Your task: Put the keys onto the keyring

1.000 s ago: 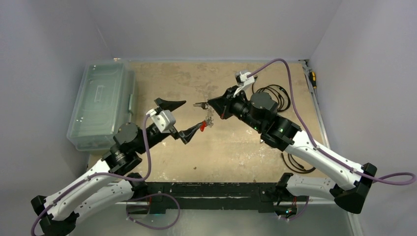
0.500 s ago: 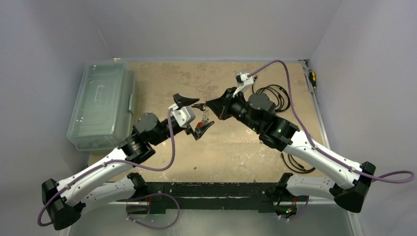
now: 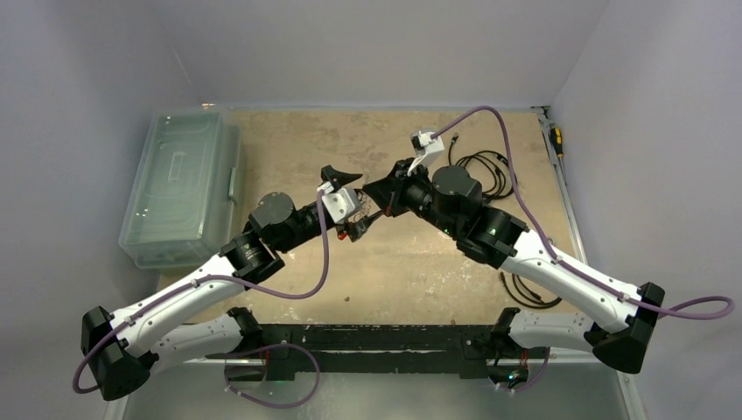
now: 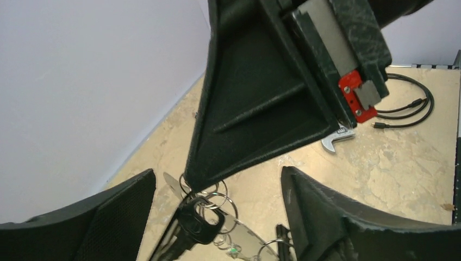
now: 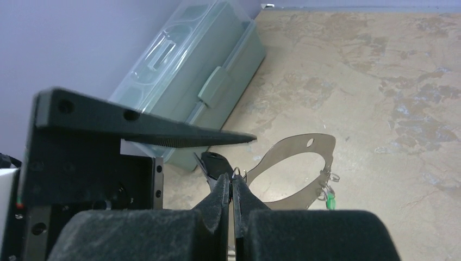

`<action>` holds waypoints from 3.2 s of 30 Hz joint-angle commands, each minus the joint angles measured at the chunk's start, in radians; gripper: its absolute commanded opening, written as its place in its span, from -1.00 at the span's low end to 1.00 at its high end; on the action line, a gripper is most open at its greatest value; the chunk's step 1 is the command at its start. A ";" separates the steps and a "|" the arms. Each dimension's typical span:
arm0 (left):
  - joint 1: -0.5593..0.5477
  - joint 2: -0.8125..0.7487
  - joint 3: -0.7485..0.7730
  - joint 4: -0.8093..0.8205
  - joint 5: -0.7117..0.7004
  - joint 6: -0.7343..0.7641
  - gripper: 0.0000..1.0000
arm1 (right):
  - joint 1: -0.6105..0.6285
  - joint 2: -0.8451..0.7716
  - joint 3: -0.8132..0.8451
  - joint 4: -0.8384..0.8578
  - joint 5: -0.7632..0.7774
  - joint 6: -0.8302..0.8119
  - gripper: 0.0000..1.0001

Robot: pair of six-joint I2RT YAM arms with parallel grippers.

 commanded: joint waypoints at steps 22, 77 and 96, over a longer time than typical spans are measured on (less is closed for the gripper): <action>-0.001 -0.022 -0.014 0.000 -0.045 0.085 -1.00 | 0.014 0.005 0.110 0.033 0.010 0.046 -1.00; -0.001 -0.122 0.291 -0.616 0.675 0.143 -1.00 | 0.014 0.002 0.458 -0.624 -0.916 -0.889 -0.27; 0.000 -0.101 0.299 -0.616 0.714 0.121 -1.00 | 0.014 0.148 0.537 -0.780 -0.900 -0.969 -0.48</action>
